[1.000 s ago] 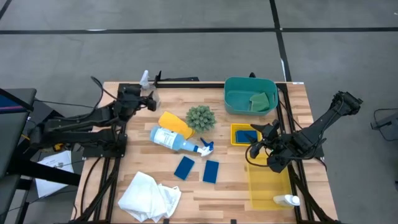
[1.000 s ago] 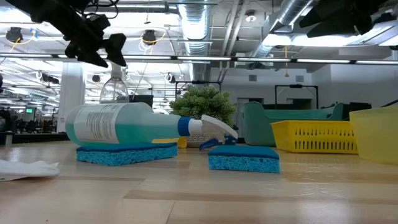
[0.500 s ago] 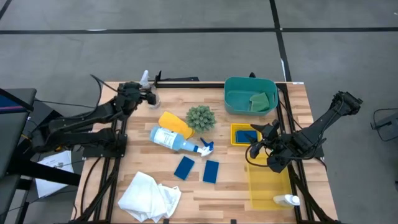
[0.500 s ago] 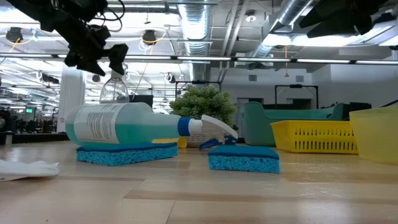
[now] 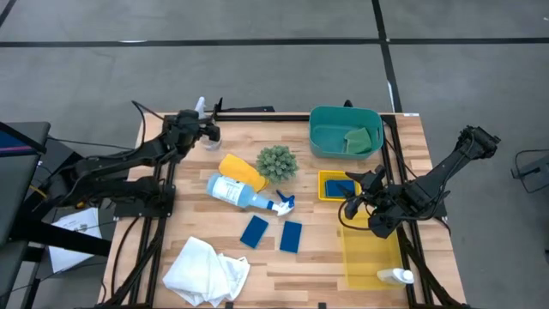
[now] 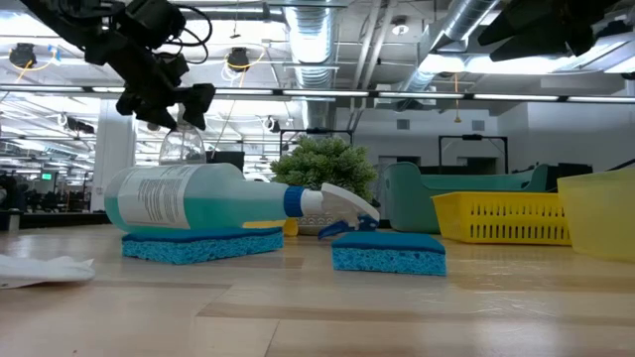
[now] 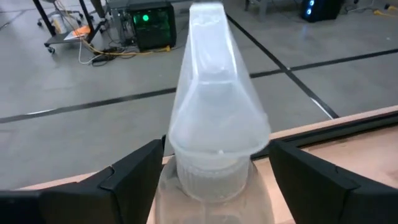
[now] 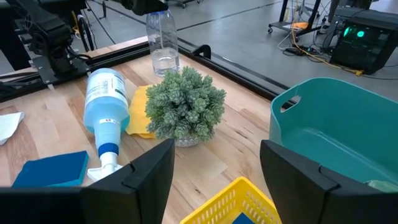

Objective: Pick & Place Kitchen Items
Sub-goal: Put the transparent bottle into the bottom yellow bin

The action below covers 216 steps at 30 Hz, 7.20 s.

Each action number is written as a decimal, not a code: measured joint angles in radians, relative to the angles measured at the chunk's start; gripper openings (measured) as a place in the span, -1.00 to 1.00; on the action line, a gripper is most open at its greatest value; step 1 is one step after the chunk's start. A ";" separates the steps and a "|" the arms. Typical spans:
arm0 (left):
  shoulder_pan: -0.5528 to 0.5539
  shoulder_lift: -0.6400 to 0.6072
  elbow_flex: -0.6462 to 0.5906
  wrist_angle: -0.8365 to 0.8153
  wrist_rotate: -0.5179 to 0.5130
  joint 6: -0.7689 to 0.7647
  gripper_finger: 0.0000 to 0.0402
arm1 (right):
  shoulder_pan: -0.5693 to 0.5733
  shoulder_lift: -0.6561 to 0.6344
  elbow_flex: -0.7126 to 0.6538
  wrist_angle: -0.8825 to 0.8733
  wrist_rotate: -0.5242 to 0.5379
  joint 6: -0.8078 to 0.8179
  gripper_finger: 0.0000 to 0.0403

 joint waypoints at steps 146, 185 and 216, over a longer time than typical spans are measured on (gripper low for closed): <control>-1.013 1.213 1.317 0.413 0.600 0.388 -0.35 | -0.286 -0.324 0.000 -0.381 0.101 0.012 0.13; -0.937 1.465 1.526 0.518 0.625 0.337 -0.35 | -0.282 -0.326 0.000 -0.366 0.110 0.034 0.13; -0.944 1.516 1.526 0.530 0.629 0.310 -0.35 | -0.282 -0.327 0.000 -0.355 0.110 0.034 0.13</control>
